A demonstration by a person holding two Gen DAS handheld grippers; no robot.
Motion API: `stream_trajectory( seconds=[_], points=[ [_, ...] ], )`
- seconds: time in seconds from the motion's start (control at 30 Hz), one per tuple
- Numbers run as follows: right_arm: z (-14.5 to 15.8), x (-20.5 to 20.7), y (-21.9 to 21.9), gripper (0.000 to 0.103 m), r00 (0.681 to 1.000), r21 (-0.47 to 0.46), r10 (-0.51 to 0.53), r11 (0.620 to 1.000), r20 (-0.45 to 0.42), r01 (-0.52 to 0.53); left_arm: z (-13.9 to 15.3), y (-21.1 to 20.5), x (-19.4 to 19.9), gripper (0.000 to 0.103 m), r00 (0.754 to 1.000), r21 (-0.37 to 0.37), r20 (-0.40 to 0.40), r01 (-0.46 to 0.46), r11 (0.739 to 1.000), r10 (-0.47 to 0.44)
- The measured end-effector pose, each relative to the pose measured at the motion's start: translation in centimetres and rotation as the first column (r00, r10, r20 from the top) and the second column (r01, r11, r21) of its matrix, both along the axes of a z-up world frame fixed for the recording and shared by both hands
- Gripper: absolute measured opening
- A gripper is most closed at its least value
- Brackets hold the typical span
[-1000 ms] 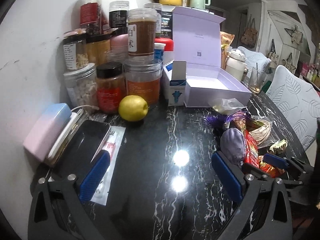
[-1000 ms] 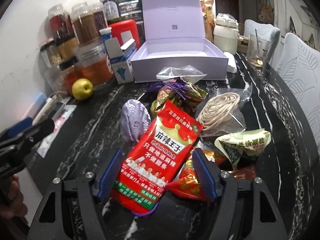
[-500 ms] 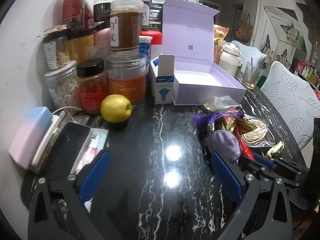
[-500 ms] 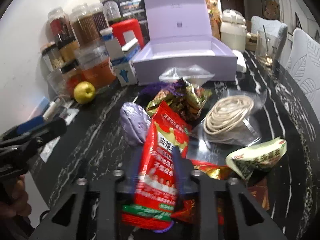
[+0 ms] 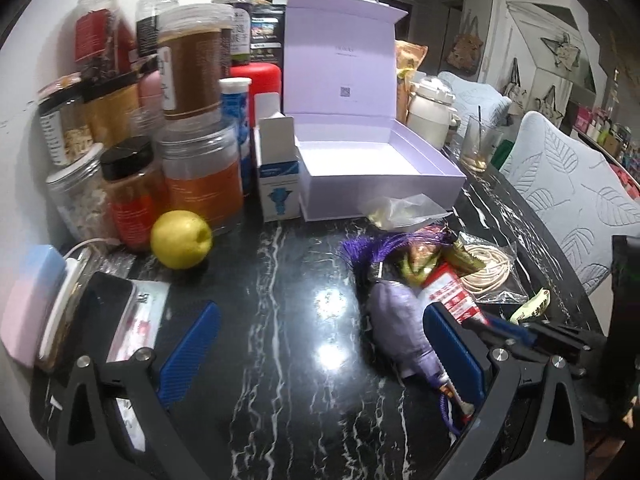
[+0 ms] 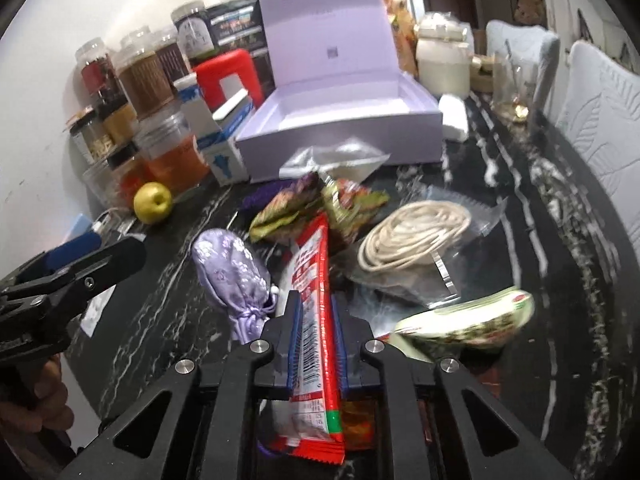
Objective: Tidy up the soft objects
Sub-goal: 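Grasp the purple sachet with the left gripper while the right grasps the red-white packet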
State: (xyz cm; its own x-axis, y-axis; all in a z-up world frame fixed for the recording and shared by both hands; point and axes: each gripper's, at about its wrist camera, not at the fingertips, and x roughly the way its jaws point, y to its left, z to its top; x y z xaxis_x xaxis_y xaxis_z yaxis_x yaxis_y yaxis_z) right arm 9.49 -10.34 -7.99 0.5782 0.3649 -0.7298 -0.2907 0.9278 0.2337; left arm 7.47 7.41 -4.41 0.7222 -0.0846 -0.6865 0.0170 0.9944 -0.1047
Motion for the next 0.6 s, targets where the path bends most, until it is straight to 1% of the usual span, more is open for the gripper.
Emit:
stream_trajectory(
  seconds=[0.13, 0.2, 0.23, 0.27, 0.3, 0.33, 0.37, 0.43, 0.5, 0.6],
  points=[
    [-0.4, 0.0, 0.8, 0.019, 0.999, -0.001, 0.033, 0.999, -0.002, -0.033, -0.4, 0.2, 0.7, 0.103, 1.0, -0.029, -0.019, 0.011, 1.0, -0.011],
    [-0.7, 0.0, 1.4, 0.027, 0.997, -0.007, 0.073, 0.997, -0.018, -0.073, -0.6, 0.3, 1.1, 0.103, 1.0, -0.027, -0.028, 0.006, 1.0, -0.007],
    [-0.9, 0.1, 1.8, 0.039, 0.996, -0.013, 0.085, 0.996, -0.033, -0.086, -0.6, 0.3, 1.2, 0.103, 1.0, -0.024, -0.029, 0.004, 1.0, -0.004],
    [-1.0, 0.2, 2.2, 0.048, 0.995, -0.021, 0.092, 0.995, -0.041, -0.093, -0.6, 0.4, 1.2, 0.103, 1.0, -0.02, -0.031, 0.001, 1.0, -0.002],
    [-1.0, 0.1, 2.5, 0.052, 0.995, -0.035, 0.096, 0.995, -0.035, -0.097, -0.6, 0.6, 1.3, 0.103, 1.0, -0.014, -0.029, -0.002, 1.0, 0.002],
    [-1.0, 0.0, 3.1, 0.061, 0.994, -0.067, 0.104, 0.992, -0.026, -0.105, -0.5, 0.8, 1.3, 0.103, 1.0, -0.009, -0.027, -0.005, 1.0, 0.005],
    [-1.1, 0.0, 3.5, 0.067, 0.993, -0.088, 0.112, 0.99, -0.021, -0.114, -0.5, 1.0, 1.3, 0.103, 1.0, -0.002, -0.025, -0.01, 1.0, 0.01],
    [-1.2, -0.3, 4.5, 0.067, 0.992, -0.139, 0.127, 0.982, -0.003, -0.126, -0.4, 1.5, 1.2, 0.103, 0.999, 0.013, -0.022, -0.024, 1.0, 0.025],
    [-1.5, -0.2, 5.0, 0.067, 0.99, -0.161, 0.138, 0.977, -0.007, -0.137, -0.4, 2.2, 1.2, 0.103, 0.999, 0.018, -0.023, -0.034, 0.999, 0.034],
    [-1.7, -0.1, 4.9, 0.067, 0.991, -0.16, 0.132, 0.978, -0.025, -0.134, -0.5, 3.2, 1.3, 0.103, 0.998, 0.012, -0.032, -0.051, 0.999, 0.051]
  ],
)
